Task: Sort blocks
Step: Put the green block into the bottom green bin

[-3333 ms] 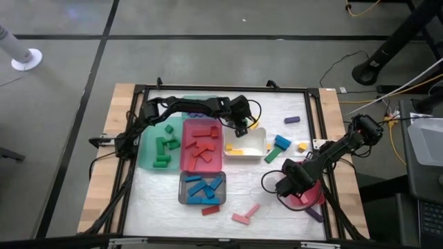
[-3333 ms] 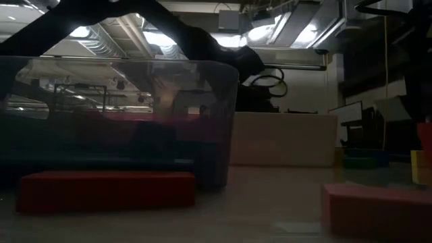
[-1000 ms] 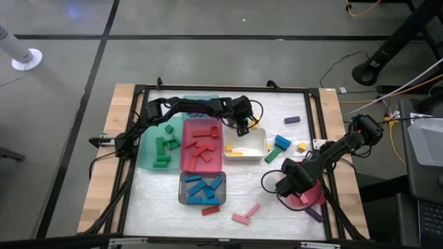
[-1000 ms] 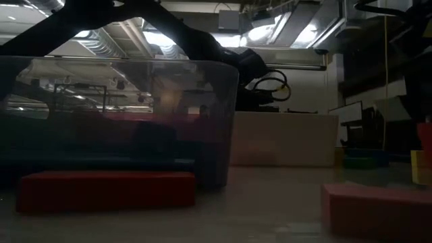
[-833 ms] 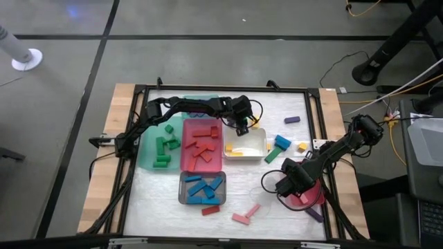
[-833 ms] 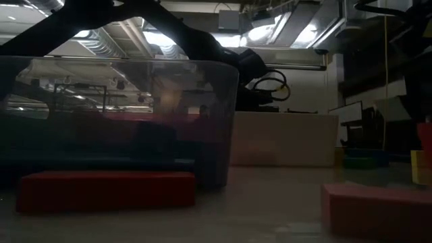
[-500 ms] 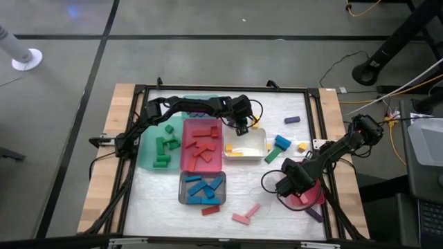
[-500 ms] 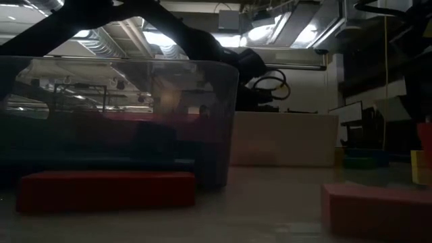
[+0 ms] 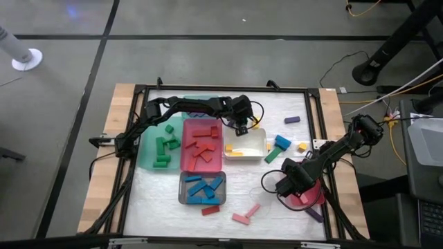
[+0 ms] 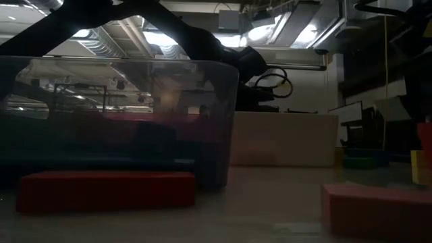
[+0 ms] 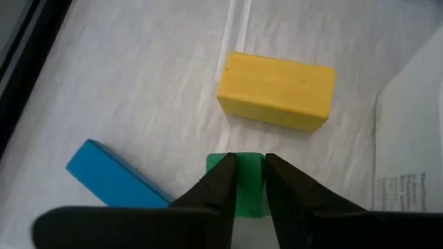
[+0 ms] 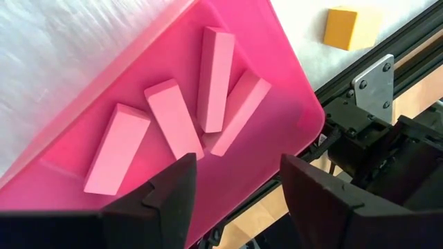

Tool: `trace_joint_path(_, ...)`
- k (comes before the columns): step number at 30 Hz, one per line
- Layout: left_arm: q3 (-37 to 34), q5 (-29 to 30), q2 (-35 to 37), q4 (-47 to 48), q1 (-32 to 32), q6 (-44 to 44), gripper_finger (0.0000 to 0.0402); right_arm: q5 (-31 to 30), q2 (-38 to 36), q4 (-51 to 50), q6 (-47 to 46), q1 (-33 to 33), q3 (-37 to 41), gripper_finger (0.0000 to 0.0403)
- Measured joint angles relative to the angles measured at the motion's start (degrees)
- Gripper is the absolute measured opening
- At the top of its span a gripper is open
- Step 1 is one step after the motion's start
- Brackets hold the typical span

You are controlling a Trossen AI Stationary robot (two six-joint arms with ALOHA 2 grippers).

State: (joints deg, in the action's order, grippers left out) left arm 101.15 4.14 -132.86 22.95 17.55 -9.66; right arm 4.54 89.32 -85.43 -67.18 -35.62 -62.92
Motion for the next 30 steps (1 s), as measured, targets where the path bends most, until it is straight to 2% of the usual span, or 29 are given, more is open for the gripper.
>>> trace_joint_path(7, -0.22, 7.75, 0.24, -0.75, -2.44, -6.88, 0.0148, -0.02, 0.0, 0.0, 0.0, 0.0, 0.0, 0.0209)
trace_joint_path(11, -0.27, 8.31, 0.22, -1.57, -2.95, -9.17, 0.0174, -0.02, 0.0, -0.02, 0.0, 0.0, 0.0, 0.0209)
trace_joint_path(18, 0.0, 8.33, 0.12, -2.68, -2.98, -6.18, 0.0179, -0.04, 0.0, -0.02, 0.0, 0.02, 0.0, 0.0209)
trace_joint_path(22, 2.16, 7.88, -0.04, -1.73, -2.98, -3.71, 0.018, -0.04, 0.0, -0.02, 0.0, 0.01, 0.0, 0.0209)
trace_joint_path(30, 7.43, 7.85, 0.02, 1.05, -2.76, -4.27, 0.018, -0.04, 0.0, 0.0, 0.0, 0.01, 0.0, 0.0209)
